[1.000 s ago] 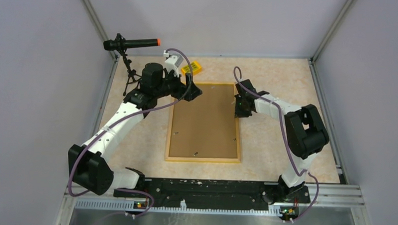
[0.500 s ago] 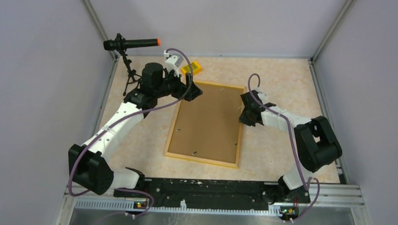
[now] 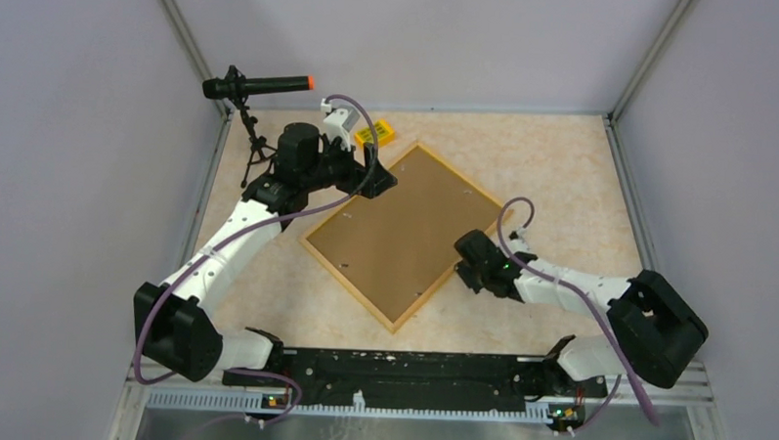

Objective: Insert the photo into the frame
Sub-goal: Adjust the photo frame at the center of the board.

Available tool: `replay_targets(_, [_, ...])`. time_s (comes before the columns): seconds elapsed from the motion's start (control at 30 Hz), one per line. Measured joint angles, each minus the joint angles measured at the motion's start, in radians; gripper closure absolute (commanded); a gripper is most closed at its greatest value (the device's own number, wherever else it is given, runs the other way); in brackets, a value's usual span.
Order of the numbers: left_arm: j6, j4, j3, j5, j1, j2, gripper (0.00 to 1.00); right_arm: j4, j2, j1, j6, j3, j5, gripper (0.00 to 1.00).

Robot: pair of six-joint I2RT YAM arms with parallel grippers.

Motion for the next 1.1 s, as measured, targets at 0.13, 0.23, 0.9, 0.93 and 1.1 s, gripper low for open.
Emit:
replay_targets(0.13, [0.000, 0.000, 0.000, 0.001, 0.001, 0.000, 0.01, -0.003, -0.001, 0.192, 0.164, -0.013, 0.016, 0.88])
replay_targets(0.23, [-0.001, 0.001, 0.000, 0.000, 0.001, 0.000, 0.01, -0.033, 0.029, 0.252, 0.186, 0.005, 0.015, 0.67])
replay_targets(0.9, [-0.015, 0.007, -0.005, 0.005, 0.011, 0.000, 0.01, 0.068, -0.350, -0.207, -0.972, 0.036, -0.177, 0.01])
replay_targets(0.93, [-0.014, 0.007, -0.005, 0.004, 0.011, 0.000, 0.01, 0.074, -0.324, -0.276, -0.995, 0.052, -0.229, 0.01])
replay_targets(1.1, [-0.015, 0.008, -0.006, 0.005, 0.011, 0.000, 0.01, 0.048, -0.024, -0.438, -1.110, 0.271, -0.432, 0.01])
